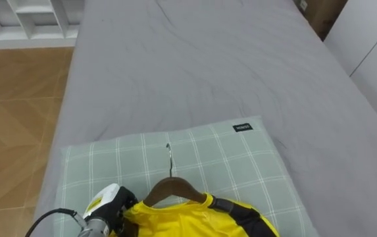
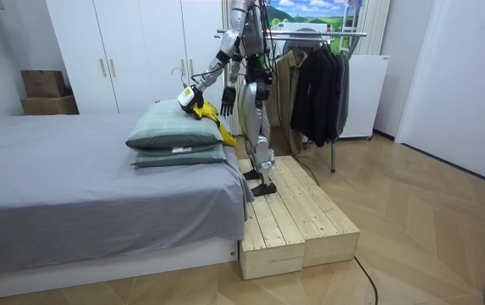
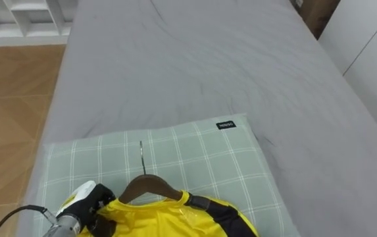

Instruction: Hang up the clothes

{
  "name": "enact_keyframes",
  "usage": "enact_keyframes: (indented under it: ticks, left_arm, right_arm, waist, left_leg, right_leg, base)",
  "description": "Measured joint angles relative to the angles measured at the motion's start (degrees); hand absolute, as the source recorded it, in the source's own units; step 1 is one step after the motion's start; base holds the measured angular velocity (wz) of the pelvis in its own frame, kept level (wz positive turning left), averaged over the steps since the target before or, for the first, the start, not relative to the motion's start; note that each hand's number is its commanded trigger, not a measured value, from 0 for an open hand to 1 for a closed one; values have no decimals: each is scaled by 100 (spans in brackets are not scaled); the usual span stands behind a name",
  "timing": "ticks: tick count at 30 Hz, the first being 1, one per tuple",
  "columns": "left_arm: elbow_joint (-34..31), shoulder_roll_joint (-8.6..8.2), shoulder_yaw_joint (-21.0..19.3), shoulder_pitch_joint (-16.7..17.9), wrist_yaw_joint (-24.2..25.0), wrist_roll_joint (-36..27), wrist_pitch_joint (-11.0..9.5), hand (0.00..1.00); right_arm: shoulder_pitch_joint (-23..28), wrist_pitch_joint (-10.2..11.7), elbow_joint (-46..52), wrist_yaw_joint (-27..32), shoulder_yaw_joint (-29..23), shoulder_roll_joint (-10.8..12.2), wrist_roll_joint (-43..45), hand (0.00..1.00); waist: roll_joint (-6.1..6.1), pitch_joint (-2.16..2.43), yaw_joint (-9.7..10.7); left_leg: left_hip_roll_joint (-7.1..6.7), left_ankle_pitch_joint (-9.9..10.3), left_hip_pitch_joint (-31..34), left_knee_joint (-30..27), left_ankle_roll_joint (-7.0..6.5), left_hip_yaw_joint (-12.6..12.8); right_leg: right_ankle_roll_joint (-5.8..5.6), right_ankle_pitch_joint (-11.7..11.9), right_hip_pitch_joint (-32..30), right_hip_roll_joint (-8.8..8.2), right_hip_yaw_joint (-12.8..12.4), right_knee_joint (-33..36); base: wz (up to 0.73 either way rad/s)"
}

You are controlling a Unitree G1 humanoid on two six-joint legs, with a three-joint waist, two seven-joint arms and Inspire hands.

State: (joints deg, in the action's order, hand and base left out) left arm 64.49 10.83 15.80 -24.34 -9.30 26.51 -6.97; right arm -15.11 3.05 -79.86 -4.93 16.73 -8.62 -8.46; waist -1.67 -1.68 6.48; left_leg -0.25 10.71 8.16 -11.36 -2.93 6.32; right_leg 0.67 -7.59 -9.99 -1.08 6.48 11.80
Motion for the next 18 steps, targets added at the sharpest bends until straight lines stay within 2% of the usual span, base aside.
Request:
enact_keyframes:
  ticks: [3, 10, 15, 18]
  left_arm:
    - [1, -21, 1, 44, 48, -9, -18, 100]
    - [-37, 9, 4, 85, 371, -477, -12, 100]
    - [-185, 15, 10, 218, 385, -620, -10, 100]
    - [-358, 108, 11, 228, 415, -889, -12, 100]
  right_arm:
    - [1, 12, -12, 0, 1, 1, -5, 0]
    - [3, 5, -18, -27, -3, 0, -23, 0]
    - [12, 9, -12, -33, -26, -26, -95, 0]
    - [18, 73, 2, -88, -115, -59, -141, 0]
  waist:
    - [-11, 1, -38]
    - [-6, 3, -64]
    - [47, 36, -58]
    - [80, 50, -48]
  left_leg:
    - [6, 0, -23, -2, 0, -5]
    - [7, 0, -65, -7, 0, -42]
    - [6, 0, -74, -28, 0, -49]
    - [6, 0, -127, -42, 1, -91]
  right_leg:
    - [5, 5, 43, 3, 22, -17]
    - [6, 5, 114, -1, 72, -23]
    - [6, 6, 124, -2, 72, -20]
    - [6, 6, 191, -2, 86, -31]
  base:
    - [2]
    - [3]
    - [0]
    - [2]
